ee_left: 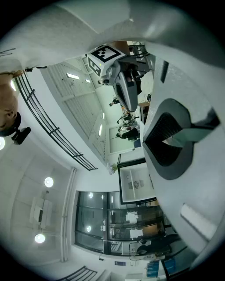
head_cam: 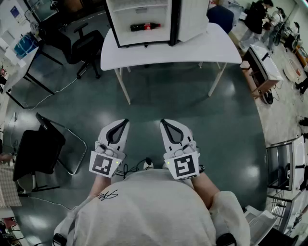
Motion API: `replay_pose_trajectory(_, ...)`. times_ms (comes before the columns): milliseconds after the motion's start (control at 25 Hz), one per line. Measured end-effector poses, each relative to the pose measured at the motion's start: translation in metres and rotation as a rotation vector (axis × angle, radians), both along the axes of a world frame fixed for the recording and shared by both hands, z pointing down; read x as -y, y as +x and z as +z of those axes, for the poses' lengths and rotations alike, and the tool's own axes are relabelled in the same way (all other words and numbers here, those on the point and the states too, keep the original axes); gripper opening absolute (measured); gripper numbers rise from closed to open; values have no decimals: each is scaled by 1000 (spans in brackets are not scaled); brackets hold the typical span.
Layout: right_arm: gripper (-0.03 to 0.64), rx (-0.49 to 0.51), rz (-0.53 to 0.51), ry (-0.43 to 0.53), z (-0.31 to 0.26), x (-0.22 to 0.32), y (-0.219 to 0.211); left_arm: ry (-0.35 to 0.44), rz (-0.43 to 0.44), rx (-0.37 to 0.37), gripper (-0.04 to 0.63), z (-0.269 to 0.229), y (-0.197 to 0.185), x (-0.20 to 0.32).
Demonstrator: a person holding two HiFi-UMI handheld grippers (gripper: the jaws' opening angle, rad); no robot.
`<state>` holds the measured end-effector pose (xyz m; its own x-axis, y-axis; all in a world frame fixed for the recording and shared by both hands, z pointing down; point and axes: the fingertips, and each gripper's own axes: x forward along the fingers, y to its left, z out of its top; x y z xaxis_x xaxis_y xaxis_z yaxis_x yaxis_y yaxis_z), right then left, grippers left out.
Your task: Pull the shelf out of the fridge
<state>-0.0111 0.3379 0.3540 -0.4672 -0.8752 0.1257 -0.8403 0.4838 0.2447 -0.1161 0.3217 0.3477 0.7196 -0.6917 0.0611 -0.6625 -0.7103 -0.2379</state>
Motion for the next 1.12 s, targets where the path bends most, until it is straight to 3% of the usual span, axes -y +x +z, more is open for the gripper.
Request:
replay_pose_trajectory(600,11,-40,-4,-1,4,6,-9,4,2,-15,5,-3,-6,4)
replay_pose_trajectory(920,12,-122,-28,113,7,10,-44,0,17,-17,5,1,-25,13)
replay_pose_trajectory(1120,12,-83,13,86,5,18,-52,-3,39,-23,5,6,-43,18)
